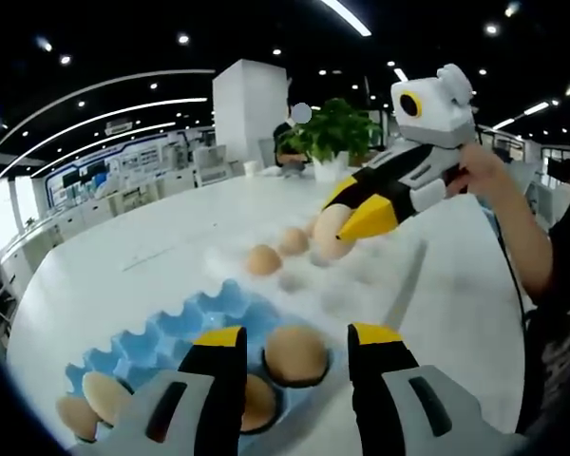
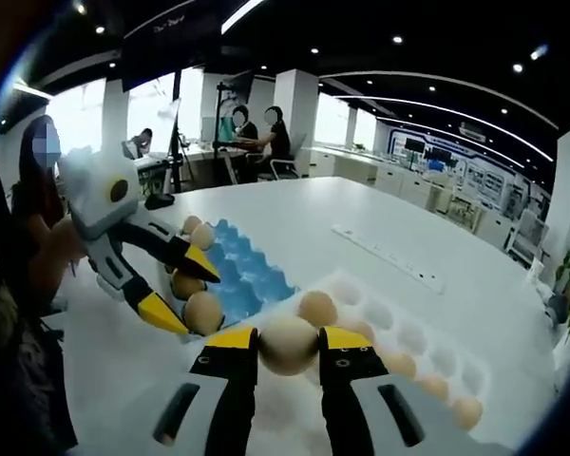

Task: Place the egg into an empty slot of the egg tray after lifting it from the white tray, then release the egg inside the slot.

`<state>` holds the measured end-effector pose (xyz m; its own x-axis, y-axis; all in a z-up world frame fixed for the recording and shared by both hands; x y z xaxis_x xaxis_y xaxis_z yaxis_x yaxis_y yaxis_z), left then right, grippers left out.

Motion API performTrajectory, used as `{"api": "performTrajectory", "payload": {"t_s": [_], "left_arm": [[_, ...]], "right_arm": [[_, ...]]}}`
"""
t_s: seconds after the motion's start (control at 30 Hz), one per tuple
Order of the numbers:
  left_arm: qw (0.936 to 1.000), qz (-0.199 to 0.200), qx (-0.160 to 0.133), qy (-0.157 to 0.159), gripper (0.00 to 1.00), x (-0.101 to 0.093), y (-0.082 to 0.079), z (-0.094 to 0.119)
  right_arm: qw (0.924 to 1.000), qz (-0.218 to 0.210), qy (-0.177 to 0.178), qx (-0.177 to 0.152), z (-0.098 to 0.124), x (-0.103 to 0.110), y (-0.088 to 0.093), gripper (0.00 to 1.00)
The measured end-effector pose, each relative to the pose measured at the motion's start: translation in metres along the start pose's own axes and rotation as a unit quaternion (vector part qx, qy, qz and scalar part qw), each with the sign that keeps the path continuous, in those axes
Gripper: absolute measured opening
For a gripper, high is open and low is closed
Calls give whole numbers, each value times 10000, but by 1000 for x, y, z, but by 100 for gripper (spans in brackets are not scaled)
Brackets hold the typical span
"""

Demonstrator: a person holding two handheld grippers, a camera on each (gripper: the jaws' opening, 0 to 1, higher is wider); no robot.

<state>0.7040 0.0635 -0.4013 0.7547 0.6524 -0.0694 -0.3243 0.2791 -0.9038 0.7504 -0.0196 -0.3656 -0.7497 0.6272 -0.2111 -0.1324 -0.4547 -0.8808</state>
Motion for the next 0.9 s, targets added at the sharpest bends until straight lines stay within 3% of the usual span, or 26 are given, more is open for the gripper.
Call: {"api": "performTrajectory", "payload": {"t_s": [0.6,0.9], "left_arm": [[10000,-43,13,-37,43,-1,2,-3],[9999,-25,-80,-103,43,2,1,8]], "right_arm": [[9998,57,-176,-82,-10,21,-9,26],[9994,172,-296,-110,-15,33,-16,26]]}}
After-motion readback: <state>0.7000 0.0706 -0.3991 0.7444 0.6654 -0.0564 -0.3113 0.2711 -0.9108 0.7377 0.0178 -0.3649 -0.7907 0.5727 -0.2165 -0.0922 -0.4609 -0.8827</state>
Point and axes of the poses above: the point that each gripper's makers call its tool centre point, and the gripper's own axes: z roughly backward along the fingers, x roughly to its left, y roughly out of its underside, the point moved 1 cm from there along z, roughly backward along the fingers, and after that the axes turned 14 degrees about y, right-handed, at the moved point
